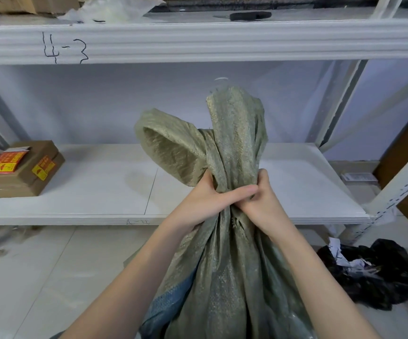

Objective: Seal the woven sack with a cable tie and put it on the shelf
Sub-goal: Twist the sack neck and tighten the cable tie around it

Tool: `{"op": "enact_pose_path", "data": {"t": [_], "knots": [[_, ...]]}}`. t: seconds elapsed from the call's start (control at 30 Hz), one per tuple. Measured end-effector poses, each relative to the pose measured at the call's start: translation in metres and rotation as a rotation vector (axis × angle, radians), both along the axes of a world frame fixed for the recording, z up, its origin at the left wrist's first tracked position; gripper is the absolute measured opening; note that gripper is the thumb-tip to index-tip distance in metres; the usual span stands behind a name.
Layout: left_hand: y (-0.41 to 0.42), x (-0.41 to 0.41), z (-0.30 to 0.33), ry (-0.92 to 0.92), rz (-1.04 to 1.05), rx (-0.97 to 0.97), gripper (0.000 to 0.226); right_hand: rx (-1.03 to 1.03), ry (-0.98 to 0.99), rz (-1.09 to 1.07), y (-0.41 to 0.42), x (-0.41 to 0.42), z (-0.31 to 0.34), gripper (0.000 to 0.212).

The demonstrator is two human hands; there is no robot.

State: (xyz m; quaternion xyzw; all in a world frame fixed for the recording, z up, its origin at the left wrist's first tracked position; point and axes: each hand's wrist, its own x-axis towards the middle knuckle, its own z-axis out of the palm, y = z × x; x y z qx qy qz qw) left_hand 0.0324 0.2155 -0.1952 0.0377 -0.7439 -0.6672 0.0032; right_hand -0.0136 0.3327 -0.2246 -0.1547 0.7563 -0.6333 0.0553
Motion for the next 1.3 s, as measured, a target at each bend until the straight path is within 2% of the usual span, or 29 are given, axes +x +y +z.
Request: {"op": "enact_pose_path", "data": {"t": [0.1,0.17,0.27,0.33,0.5,0.57,0.63,0.7,0.77,0.87,1.0,1.17,1.27,1.3], "knots": [[0.001,-0.003,0.003,-0.031,0.023,-0.012,0.05,0.141,0.09,0.012,-0.004,0.002,0.0,0.03],[-0.001,-0.004,0.004,-0.09,-0.008,0.024,0.047,0.138,0.085,0.079,-0.004,0.001,-0.002,0.034],[-0.004,-0.002,0.003,-0.131,-0.022,0.101,0.03,-0.026,-0.071,0.265,0.005,0.001,0.001,0.052],[-0.004,0.0,0.006,-0.107,0.029,0.154,0.025,-0.122,-0.144,0.305,0.013,-0.001,0.007,0.043],[-0.011,-0.003,0.006,-0.086,0.3,0.134,0.033,-0.169,-0.157,-0.003,0.016,-0.012,0.012,0.01],[-0.011,-0.003,0.004,-0.09,0.34,0.073,0.036,-0.126,-0.098,-0.116,0.015,-0.011,0.013,0.021],[-0.01,-0.004,0.004,-0.09,0.303,-0.009,0.028,-0.102,-0.017,-0.152,0.014,-0.008,0.014,0.031],[-0.008,-0.003,0.004,-0.103,0.233,-0.06,0.018,-0.071,0.053,-0.147,0.012,-0.007,0.014,0.033],[-0.006,-0.002,0.004,-0.118,0.207,-0.095,0.023,-0.058,0.108,-0.159,0.013,-0.007,0.014,0.031],[-0.005,-0.002,0.003,-0.118,0.229,-0.053,0.011,-0.121,0.188,-0.245,0.017,-0.01,0.013,0.033],[-0.006,-0.001,0.004,-0.091,0.223,-0.03,0.037,-0.261,0.212,-0.371,0.027,-0.013,0.016,0.032],[-0.006,-0.003,0.001,-0.105,0.308,0.006,0.028,-0.314,0.31,-0.524,0.037,-0.013,0.021,0.029],[-0.004,-0.005,-0.002,-0.11,0.342,-0.011,0.033,-0.35,0.338,-0.618,0.044,-0.015,0.022,0.029],[-0.004,-0.006,-0.003,-0.101,0.342,-0.021,0.027,-0.365,0.339,-0.642,0.045,-0.016,0.023,0.029]]}}
